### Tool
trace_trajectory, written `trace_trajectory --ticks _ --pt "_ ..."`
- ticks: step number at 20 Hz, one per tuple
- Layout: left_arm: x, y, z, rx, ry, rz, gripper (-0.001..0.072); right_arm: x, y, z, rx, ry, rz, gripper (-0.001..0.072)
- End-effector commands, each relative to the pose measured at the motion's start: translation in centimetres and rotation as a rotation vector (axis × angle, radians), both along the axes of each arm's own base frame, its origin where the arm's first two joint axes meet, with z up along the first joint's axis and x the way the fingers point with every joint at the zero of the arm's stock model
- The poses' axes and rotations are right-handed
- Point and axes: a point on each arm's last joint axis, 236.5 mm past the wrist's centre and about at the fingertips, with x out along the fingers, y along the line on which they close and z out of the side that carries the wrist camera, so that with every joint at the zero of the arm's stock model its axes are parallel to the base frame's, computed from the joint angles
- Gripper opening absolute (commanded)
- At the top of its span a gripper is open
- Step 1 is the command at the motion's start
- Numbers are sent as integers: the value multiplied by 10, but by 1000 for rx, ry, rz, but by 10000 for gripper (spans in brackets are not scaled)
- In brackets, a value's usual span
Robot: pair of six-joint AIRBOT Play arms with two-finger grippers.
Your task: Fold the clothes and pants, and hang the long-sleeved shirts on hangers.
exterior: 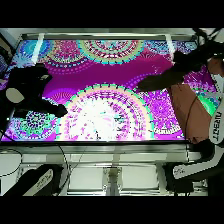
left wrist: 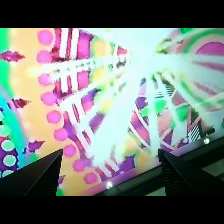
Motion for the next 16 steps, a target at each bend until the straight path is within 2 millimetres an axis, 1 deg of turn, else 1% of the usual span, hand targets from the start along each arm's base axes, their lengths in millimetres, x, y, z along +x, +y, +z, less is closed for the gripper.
trace_trajectory --ticks 1,3,6,9,11,12,13,16 --pt "0 -1 1 -4 -2 2 686 -17 -76 7 -111 5 -126 27" --pt "0 -1 1 -4 -2 1 686 -2 -100 13 -106 -79 -181 27" --pt "0 1 0 4 -2 1 686 27 -116 29 -72 -236 -205 27" --pt "0 1 0 4 -2 1 686 56 -127 51 -14 -397 -240 27" --pt "1 1 0 4 -3 2 686 67 -130 64 14 -474 -247 26" --pt "1 1 0 4 -6 3 686 67 -134 66 5 -478 -254 26" --pt "2 1 1 4 -9 4 686 62 -142 61 -14 -452 -283 26" --pt "2 1 1 4 -9 4 686 32 -153 31 -68 -288 -281 26"
